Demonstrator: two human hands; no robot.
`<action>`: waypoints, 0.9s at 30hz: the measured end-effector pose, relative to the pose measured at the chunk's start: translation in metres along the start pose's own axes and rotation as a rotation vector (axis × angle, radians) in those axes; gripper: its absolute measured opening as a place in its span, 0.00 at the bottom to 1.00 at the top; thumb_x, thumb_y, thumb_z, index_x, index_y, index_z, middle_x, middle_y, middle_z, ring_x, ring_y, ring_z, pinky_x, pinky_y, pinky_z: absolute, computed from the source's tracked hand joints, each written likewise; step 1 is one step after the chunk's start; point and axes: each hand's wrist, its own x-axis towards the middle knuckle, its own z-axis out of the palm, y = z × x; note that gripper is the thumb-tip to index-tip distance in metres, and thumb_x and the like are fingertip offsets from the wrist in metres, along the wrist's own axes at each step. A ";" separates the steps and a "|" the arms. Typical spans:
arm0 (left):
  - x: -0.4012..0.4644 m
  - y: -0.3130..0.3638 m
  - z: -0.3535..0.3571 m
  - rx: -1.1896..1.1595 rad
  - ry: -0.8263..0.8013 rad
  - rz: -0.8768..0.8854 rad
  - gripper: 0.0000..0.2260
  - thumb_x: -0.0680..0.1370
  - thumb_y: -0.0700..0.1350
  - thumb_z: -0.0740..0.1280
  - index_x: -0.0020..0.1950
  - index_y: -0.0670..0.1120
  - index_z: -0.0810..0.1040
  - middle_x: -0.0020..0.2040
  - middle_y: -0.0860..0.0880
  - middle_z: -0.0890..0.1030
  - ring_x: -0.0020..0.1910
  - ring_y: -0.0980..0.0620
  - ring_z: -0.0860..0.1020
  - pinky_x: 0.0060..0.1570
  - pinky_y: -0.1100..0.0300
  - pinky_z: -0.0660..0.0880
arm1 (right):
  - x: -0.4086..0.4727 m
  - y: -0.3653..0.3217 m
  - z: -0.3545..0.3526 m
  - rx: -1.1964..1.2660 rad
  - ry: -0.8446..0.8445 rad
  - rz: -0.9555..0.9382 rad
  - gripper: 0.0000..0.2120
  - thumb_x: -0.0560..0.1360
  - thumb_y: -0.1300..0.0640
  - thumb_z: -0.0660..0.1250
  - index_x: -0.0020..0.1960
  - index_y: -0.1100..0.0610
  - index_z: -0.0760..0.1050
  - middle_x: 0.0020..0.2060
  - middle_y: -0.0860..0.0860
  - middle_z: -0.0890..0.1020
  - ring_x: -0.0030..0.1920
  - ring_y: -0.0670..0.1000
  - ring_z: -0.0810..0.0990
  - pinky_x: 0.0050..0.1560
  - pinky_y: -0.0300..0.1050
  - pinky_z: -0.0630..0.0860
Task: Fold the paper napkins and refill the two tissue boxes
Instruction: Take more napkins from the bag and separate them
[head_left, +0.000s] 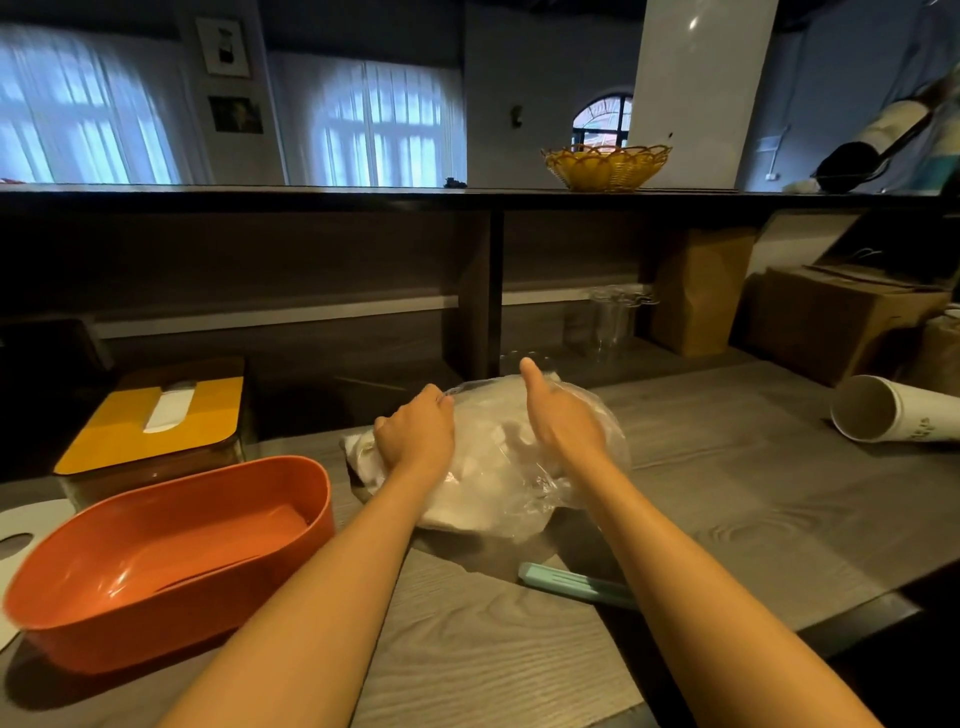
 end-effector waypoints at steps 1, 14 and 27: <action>-0.001 0.000 0.000 0.000 0.005 0.001 0.15 0.86 0.52 0.53 0.54 0.50 0.78 0.47 0.47 0.82 0.43 0.47 0.73 0.58 0.50 0.66 | 0.000 0.001 0.003 -0.051 -0.002 -0.010 0.37 0.80 0.31 0.44 0.28 0.56 0.68 0.27 0.52 0.75 0.32 0.50 0.74 0.38 0.46 0.70; -0.032 0.009 -0.006 -0.504 -0.057 0.170 0.23 0.84 0.62 0.42 0.77 0.61 0.62 0.72 0.52 0.73 0.73 0.47 0.68 0.72 0.43 0.63 | 0.006 -0.002 0.031 0.562 -0.188 0.195 0.32 0.72 0.27 0.61 0.57 0.53 0.79 0.51 0.52 0.83 0.53 0.55 0.82 0.61 0.56 0.77; -0.039 0.017 0.002 -0.381 -0.059 0.038 0.25 0.87 0.50 0.42 0.64 0.44 0.78 0.56 0.47 0.80 0.61 0.50 0.73 0.69 0.55 0.58 | -0.016 -0.010 0.036 0.777 -0.137 0.039 0.18 0.73 0.39 0.69 0.48 0.54 0.82 0.41 0.51 0.86 0.45 0.52 0.86 0.55 0.56 0.82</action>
